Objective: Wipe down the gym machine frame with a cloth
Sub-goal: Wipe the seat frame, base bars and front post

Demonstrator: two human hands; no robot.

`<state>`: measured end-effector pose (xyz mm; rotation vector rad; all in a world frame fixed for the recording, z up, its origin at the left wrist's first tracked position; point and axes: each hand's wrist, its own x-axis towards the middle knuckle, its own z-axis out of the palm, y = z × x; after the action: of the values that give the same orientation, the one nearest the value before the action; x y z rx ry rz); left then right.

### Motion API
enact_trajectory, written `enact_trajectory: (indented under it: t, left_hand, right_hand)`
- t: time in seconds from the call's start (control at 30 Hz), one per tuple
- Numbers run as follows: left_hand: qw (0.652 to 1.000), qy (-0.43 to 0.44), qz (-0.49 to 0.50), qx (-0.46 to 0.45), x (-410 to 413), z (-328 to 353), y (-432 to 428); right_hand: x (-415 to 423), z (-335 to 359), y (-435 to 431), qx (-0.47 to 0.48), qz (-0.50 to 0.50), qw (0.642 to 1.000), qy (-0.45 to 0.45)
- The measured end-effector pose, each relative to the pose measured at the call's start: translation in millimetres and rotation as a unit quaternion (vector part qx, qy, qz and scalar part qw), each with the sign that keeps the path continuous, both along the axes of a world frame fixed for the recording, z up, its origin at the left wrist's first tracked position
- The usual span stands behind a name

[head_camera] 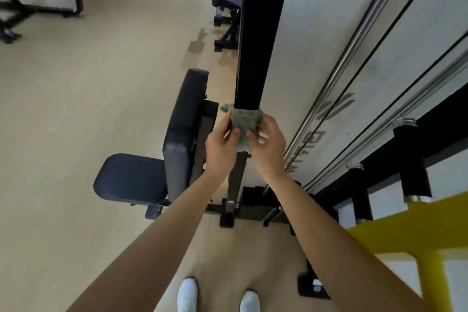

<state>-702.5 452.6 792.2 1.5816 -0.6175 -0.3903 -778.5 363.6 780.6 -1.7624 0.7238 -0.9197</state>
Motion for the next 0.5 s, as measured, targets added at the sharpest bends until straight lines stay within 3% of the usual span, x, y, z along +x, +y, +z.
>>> enact_trajectory:
  t: [0.5]
  left_hand:
    - [0.993, -0.002, -0.005, 0.122, 8, -128, -3]
  right_hand:
    - [3, -111, 0, 0.015, -0.036, 0.993, 0.115]
